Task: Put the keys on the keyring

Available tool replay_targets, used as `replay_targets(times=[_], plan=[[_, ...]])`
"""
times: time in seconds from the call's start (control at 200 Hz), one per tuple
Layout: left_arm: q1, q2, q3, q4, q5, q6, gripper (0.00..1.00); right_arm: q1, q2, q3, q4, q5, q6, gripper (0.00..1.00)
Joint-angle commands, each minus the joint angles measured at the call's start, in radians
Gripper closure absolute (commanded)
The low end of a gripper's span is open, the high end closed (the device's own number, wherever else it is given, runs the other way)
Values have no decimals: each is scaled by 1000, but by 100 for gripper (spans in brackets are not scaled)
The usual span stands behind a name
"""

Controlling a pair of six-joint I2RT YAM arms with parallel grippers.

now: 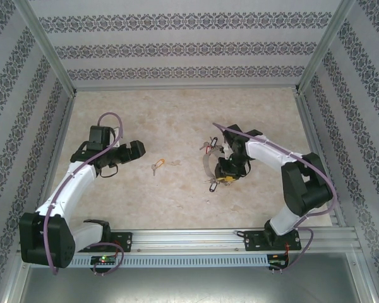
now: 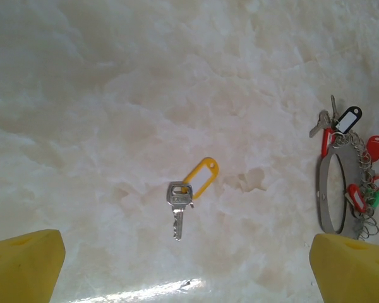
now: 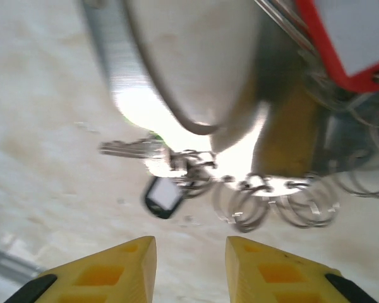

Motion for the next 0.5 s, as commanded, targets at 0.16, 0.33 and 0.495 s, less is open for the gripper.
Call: replay_targets(times=[0.16,0.33,0.495], plan=[[-217,51,-23,187,7,-129,0,-170,-145,19,69,16,65,63],[-385,211,91,196,-62,-133,2,-210,-144,-9,141,78,13,63],[-520,419,259,210,-46,-128,9,-237,-78,-1,183,38,0,64]])
